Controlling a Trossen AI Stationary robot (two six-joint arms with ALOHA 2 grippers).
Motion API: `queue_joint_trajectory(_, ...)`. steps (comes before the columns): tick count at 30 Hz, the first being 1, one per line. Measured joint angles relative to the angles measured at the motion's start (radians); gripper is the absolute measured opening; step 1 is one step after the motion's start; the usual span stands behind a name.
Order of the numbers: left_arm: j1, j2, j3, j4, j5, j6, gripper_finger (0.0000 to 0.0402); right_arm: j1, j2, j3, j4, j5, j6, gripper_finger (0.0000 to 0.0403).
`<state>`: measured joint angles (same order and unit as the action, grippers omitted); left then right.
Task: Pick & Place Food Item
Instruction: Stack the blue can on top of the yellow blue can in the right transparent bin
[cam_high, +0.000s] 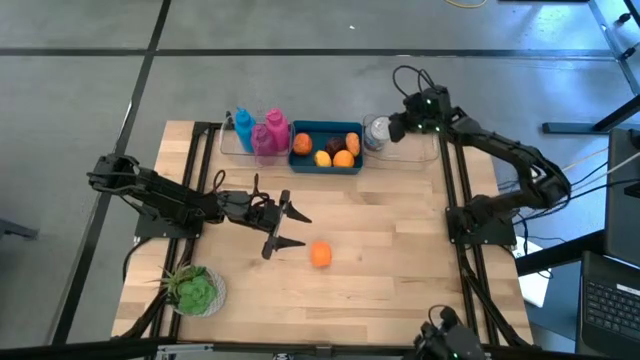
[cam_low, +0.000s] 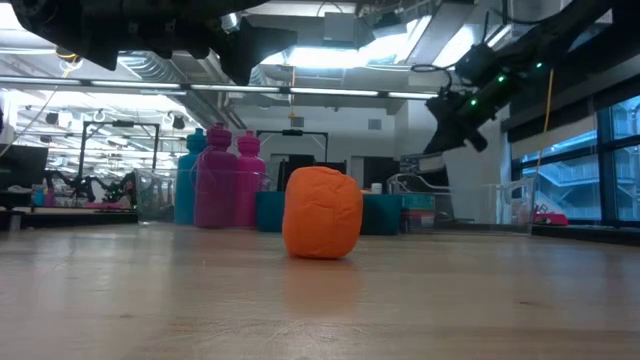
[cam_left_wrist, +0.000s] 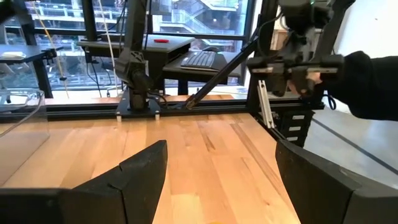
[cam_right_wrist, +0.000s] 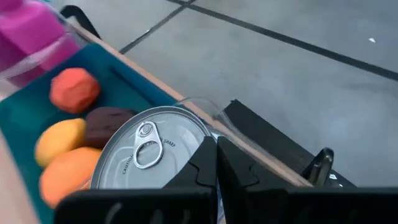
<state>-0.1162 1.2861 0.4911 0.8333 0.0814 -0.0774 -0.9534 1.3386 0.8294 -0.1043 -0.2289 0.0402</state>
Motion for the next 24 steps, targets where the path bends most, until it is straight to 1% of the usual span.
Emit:
queue_joint_trajectory(5,0.000,0.000,0.000,-0.001,0.017,0.005,0.0292,-0.020,0.096,0.024,0.024,0.000,-0.008,0.0000)
queue_joint_trajectory(11,0.000,0.000,0.000,-0.011,0.018,0.013,0.0292,-0.029,0.166,0.027,0.092,-0.012,-0.003,0.0000)
queue_joint_trajectory(15,0.000,0.000,0.000,-0.027,0.018,0.036,0.0292,-0.032,0.185,0.027,0.124,-0.016,0.000,0.0000)
queue_joint_trajectory(24,0.000,0.000,0.000,-0.027,0.018,0.040,0.0292,-0.041,0.193,0.027,0.130,-0.015,0.009,0.0000)
